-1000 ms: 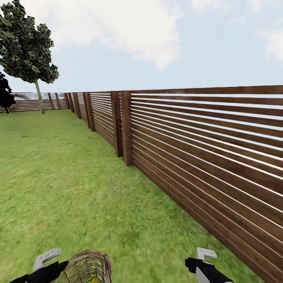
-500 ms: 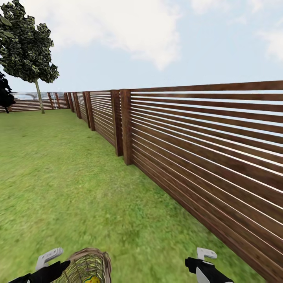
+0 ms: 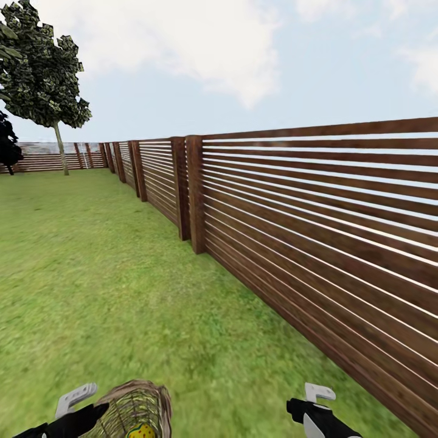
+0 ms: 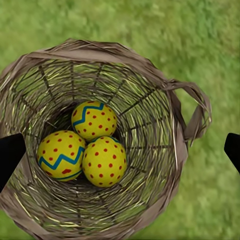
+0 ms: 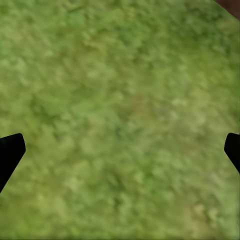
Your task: Take the three Easter eggs out of the wicker basket on the lawn in the garden, then place them on the lawn next to a single tree (choose any tree) so that all three eggs are next to the same tree and none are left in the basket.
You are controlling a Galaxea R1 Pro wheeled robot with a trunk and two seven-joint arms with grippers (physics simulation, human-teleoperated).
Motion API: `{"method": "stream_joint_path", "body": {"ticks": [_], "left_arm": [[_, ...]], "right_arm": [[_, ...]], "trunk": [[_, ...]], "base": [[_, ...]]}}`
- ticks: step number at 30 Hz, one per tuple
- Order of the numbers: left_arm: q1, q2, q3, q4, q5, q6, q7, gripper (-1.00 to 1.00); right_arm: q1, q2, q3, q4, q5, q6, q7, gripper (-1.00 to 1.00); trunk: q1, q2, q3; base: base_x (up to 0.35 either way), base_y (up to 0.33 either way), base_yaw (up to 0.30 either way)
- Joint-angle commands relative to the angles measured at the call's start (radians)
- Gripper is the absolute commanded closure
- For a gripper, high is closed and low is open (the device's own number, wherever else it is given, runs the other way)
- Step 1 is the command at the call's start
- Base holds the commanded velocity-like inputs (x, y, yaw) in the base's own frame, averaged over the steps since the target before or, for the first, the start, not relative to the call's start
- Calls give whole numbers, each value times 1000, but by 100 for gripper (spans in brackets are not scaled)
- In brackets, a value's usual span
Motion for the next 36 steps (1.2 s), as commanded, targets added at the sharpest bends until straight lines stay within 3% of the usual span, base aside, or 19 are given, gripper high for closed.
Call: {"method": "stream_joint_path", "body": {"ticks": [1,14,22,28,29,36], "left_arm": [[-1,0,2,-1,-10,3,-10,-100],[-2,0,2,1,-12,3,-10,-100],[-4,-1,2,1,-11,3,-10,-100],[-13,-1,2,1,-11,3,-10,-100],[-15,0,2,1,-12,3,-10,-100],[-17,0,2,7,-11,3,-10,-100]], "right_arm": [[0,1,-2,-2,-3,5,-3,-100],[0,2,3,-20,0,4,-2,-100],[-1,50,14,-205,1,31,-5,-100],[-1,102,39,-428,-2,181,-6,-100],[-1,111,48,-506,-5,233,-6,-100],[0,127,72,-769,-12,463,-5,-100]], "trunk": [[4,-8,-4],[54,-99,-45],[84,-155,-70],[107,-197,-89],[111,-204,-92],[138,-253,-114]], "base": [[0,0,0],[0,0,0],[0,0,0],[0,0,0],[0,0,0],[0,0,0]]}}
